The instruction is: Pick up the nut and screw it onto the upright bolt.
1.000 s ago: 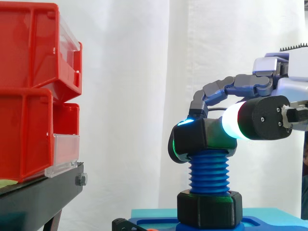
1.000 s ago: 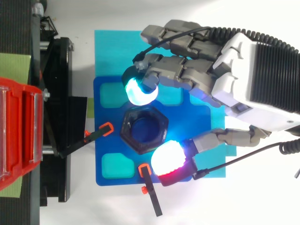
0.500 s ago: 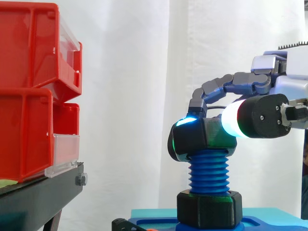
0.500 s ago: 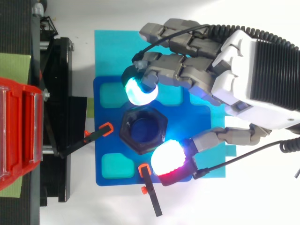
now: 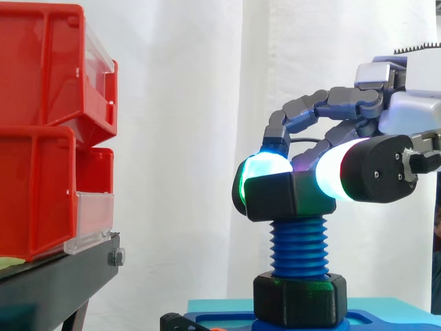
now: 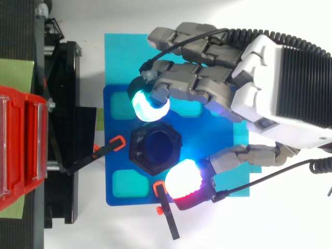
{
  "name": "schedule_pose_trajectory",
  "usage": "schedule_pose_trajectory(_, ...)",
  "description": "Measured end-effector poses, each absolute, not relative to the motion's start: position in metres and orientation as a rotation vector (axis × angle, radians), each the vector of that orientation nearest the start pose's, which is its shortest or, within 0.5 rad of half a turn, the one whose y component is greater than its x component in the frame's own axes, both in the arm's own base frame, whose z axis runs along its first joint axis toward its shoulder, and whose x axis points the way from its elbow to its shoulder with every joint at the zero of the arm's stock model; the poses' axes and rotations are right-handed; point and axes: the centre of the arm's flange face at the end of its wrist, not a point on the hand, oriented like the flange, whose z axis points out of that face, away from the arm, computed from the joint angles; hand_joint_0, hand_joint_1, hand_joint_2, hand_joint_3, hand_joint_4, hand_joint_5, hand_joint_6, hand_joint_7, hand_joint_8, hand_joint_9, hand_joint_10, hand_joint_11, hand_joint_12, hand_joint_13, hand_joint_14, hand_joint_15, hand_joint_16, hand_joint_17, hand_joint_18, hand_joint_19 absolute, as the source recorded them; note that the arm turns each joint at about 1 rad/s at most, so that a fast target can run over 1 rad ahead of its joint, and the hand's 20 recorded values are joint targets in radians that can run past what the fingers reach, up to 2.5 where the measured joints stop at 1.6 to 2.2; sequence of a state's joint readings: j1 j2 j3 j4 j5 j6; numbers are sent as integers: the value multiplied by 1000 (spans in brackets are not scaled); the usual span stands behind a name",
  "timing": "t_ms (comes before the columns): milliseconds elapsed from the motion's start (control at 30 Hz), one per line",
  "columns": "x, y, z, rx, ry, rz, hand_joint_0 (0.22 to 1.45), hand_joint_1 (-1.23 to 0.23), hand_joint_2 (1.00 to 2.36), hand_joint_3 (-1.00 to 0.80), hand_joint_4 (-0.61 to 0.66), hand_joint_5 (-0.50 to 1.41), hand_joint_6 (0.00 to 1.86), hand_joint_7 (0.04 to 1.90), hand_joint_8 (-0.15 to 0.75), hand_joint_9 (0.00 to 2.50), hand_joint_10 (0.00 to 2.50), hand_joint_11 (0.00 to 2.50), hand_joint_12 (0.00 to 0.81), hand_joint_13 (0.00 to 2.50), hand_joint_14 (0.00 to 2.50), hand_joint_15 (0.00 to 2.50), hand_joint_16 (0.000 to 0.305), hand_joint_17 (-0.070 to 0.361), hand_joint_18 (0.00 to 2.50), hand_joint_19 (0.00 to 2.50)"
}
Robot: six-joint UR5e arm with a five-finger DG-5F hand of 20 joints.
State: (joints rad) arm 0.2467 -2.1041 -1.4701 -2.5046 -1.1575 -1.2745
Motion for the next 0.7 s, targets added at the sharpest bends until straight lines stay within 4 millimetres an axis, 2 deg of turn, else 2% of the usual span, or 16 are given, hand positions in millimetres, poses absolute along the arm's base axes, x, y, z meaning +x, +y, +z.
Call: schedule_pose_trajectory(700,700,-2,281,373,1381,168,502,-729,1000,-500,264,-179,666,1101,313,576,0,0,315,679,0,0,40,91,585,24)
